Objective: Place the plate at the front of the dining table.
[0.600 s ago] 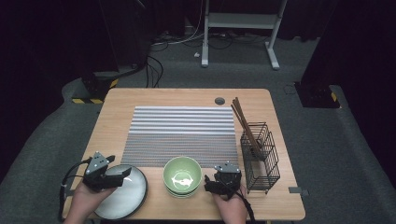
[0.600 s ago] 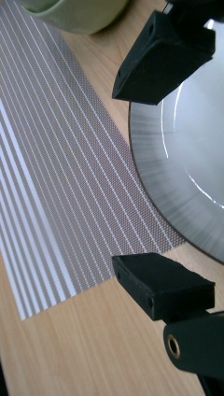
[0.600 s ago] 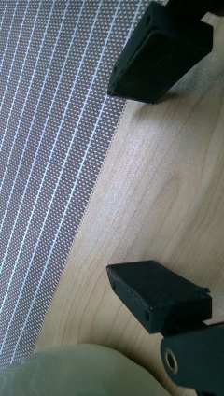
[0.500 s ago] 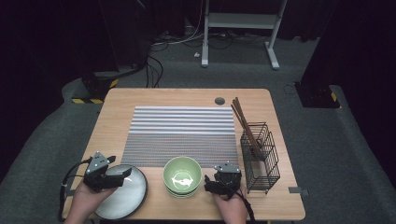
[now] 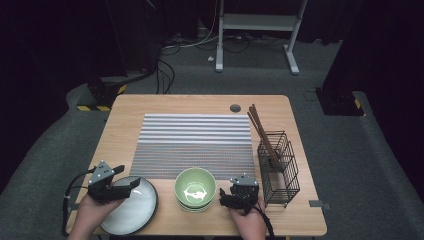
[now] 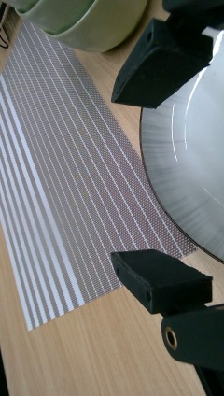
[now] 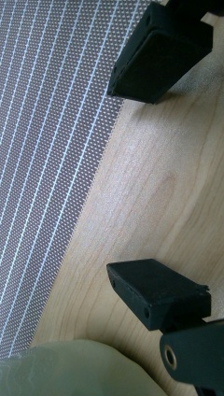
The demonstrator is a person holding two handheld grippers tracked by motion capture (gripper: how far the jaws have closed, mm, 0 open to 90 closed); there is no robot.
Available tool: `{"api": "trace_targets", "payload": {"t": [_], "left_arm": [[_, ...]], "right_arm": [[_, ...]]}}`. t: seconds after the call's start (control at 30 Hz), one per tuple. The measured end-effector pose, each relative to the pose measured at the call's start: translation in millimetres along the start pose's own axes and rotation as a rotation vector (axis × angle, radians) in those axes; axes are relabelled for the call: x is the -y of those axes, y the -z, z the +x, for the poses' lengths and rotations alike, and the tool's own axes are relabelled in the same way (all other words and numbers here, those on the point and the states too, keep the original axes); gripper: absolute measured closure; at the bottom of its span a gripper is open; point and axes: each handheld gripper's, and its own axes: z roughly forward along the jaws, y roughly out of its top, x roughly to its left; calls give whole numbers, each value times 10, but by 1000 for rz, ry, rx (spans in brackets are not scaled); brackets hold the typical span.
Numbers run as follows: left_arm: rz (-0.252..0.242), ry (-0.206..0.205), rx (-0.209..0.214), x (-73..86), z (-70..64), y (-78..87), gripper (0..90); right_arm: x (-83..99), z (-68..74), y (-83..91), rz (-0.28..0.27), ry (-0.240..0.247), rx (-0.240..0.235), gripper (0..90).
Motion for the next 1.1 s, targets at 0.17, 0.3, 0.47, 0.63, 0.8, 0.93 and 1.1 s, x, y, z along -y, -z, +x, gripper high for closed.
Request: {"api": "trace_targets", "payload": {"t": [0.17, 0.3, 0.47, 0.63, 0.8, 0.93, 1.1], "left_arm": [[-3, -16, 3, 7, 1, -15, 144], [-13, -3, 2, -28, 18, 6, 134], [-24, -13, -7, -12, -8, 39, 102], [2, -11, -17, 3, -28, 53, 66], [2, 4, -12, 3, -37, 89, 41], [2, 3, -4, -3, -41, 138, 19], [-10, 24, 9, -17, -32, 168, 8]], "right_arm": [[2, 1, 2, 0, 2, 1, 135], [4, 1, 4, 0, 3, 2, 135], [16, -3, 17, 1, 13, -9, 133], [9, 0, 16, -1, 23, -11, 156], [3, 12, 51, 1, 13, 10, 212], [-17, 49, 109, -21, 19, 12, 237], [-40, 67, 160, -54, 24, 17, 258]]}}
